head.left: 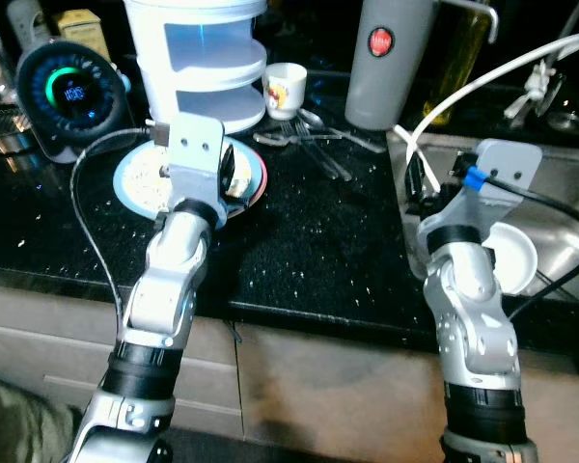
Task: Kitchen organization
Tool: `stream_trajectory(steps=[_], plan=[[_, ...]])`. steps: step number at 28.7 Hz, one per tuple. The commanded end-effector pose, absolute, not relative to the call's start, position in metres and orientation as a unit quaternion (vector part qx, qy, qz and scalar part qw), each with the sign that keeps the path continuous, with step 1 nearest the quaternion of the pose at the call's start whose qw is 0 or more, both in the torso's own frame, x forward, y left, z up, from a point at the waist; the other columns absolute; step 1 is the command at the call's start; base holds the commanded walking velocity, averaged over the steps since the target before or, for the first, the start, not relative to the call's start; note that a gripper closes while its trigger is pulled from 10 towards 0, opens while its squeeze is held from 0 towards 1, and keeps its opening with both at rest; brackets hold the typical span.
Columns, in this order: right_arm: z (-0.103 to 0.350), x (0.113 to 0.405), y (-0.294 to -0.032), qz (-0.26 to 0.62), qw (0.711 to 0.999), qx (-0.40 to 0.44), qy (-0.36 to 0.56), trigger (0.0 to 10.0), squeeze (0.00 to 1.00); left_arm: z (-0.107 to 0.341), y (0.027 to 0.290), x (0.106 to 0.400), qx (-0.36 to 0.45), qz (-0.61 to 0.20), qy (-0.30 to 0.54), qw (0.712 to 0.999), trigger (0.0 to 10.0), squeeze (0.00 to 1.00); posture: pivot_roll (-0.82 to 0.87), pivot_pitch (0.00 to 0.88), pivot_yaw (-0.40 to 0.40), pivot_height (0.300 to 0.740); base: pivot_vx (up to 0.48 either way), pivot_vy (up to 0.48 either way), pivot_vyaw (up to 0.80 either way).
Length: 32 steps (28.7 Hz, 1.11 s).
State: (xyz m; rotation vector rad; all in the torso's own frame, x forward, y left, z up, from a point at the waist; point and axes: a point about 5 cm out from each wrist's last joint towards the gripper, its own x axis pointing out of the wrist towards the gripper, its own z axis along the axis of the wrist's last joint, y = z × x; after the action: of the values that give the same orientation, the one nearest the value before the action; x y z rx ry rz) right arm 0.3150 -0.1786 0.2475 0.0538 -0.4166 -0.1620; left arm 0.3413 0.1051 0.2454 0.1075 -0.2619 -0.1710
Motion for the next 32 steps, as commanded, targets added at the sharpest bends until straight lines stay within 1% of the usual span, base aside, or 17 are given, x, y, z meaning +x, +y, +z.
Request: stream_trajectory(steps=[1, 4, 7, 8, 9, 10, 11, 13, 16, 18, 20, 21, 22, 25, 26, 30, 32], plan=[[0.246, 0.314, -0.181, -0.082, 0.976, 0.024, -0.202, 10.0, 0.00, 0.245, 0.103, 0.336, 0.071, -0.106, -0.125, 0.984, 10.0, 0.00, 0.04, 0.041, 0.004, 0.740, 0.000, 0.000, 0.00], [0.244, 0.313, -0.181, -0.075, 0.978, 0.014, -0.194, 10.0, 0.00, 0.245, 0.109, 0.326, 0.073, -0.128, -0.111, 0.983, 10.0, 0.00, 0.05, 0.042, 0.008, 0.740, 0.000, 0.000, 0.00], [0.240, 0.310, -0.177, -0.038, 0.984, -0.003, -0.176, 10.0, 0.00, 0.239, 0.134, 0.310, 0.068, -0.117, -0.063, 0.989, 10.0, 0.00, 0.06, 0.050, 0.007, 0.740, 0.000, 0.000, 0.00], [0.237, 0.306, -0.175, -0.027, 0.985, -0.006, -0.170, 10.0, 0.00, 0.237, 0.145, 0.298, 0.129, -0.141, -0.044, 0.981, 10.0, 0.00, 0.08, 0.074, -0.009, 0.740, 0.000, 0.000, 0.00], [0.237, 0.306, -0.175, -0.027, 0.985, -0.006, -0.170, 10.0, 0.00, 0.237, 0.145, 0.298, 0.129, -0.141, -0.044, 0.981, 10.0, 0.00, 0.08, 0.074, -0.009, 0.740, 0.000, 0.000, 0.00], [0.235, 0.303, -0.174, -0.020, 0.986, -0.010, -0.163, 10.0, 0.00, 0.240, 0.155, 0.286, 0.208, -0.182, -0.039, 0.960, 10.0, 0.00, 0.09, 0.087, -0.019, 0.740, 0.000, 0.000, 0.00], [0.234, 0.301, -0.173, -0.017, 0.987, -0.011, -0.161, 10.0, 0.00, 0.241, 0.159, 0.280, 0.243, -0.200, -0.034, 0.948, 10.0, 0.00, 0.10, 0.090, -0.025, 0.740, 0.000, 0.000, 0.00], [0.230, 0.300, -0.174, -0.011, 0.988, -0.015, -0.152, 10.0, 0.00, 0.246, 0.186, 0.273, 0.345, -0.218, 0.000, 0.913, 10.0, 0.00, 0.11, 0.092, -0.030, 0.740, 0.000, 0.000, 0.00], [0.230, 0.301, -0.175, -0.008, 0.989, -0.017, -0.149, 10.0, 0.00, 0.253, 0.213, 0.271, 0.393, -0.202, 0.044, 0.896, 10.0, 0.00, 0.12, 0.095, -0.036, 0.740, 0.000, 0.000, 0.00], [0.233, 0.302, -0.176, -0.008, 0.988, -0.016, -0.150, 10.0, 0.00, 0.252, 0.228, 0.268, 0.429, -0.207, 0.083, 0.875, 10.0, 0.00, 0.12, 0.102, -0.043, 0.740, 0.000, 0.000, 0.00], [0.234, 0.303, -0.176, -0.007, 0.988, -0.015, -0.151, 10.0, 0.00, 0.248, 0.234, 0.266, 0.457, -0.222, 0.106, 0.855, 10.0, 0.00, 0.12, 0.104, -0.043, 0.740, 0.000, 0.000, 0.00], [0.234, 0.303, -0.176, -0.007, 0.988, -0.015, -0.151, 10.0, 0.00, 0.248, 0.234, 0.266, 0.457, -0.222, 0.106, 0.855, 10.0, 0.00, 0.12, 0.104, -0.043, 0.740, 0.000, 0.000, 0.00], [0.233, 0.304, -0.175, -0.006, 0.989, -0.014, -0.150, 10.0, 0.00, 0.243, 0.236, 0.267, 0.470, -0.236, 0.119, 0.842, 10.0, 0.00, 0.12, 0.105, -0.045, 0.740, 0.000, 0.000, 0.00], [0.233, 0.304, -0.173, -0.006, 0.989, -0.014, -0.149, 10.0, 0.00, 0.239, 0.236, 0.271, 0.472, -0.246, 0.128, 0.837, 10.0, 0.00, 0.12, 0.103, -0.045, 0.740, 0.000, 0.000, 0.00], [0.233, 0.304, -0.173, -0.006, 0.989, -0.012, -0.149, 10.0, 0.00, 0.238, 0.234, 0.275, 0.480, -0.249, 0.122, 0.832, 10.0, 0.05, 0.11, 0.103, -0.048, 0.740, 0.000, 0.000, 0.00], [0.233, 0.304, -0.174, -0.008, 0.989, -0.010, -0.150, 10.0, 0.00, 0.239, 0.228, 0.285, 0.489, -0.249, 0.108, 0.829, 10.0, 0.00, 0.10, 0.103, -0.050, 0.740, 0.000, 0.000, 0.00], [0.234, 0.304, -0.174, -0.010, 0.989, -0.010, -0.150, 10.0, 0.00, 0.241, 0.224, 0.289, 0.502, -0.248, 0.092, 0.823, 10.0, 0.00, 0.10, 0.101, -0.052, 0.740, 0.000, 0.000, 0.00]])
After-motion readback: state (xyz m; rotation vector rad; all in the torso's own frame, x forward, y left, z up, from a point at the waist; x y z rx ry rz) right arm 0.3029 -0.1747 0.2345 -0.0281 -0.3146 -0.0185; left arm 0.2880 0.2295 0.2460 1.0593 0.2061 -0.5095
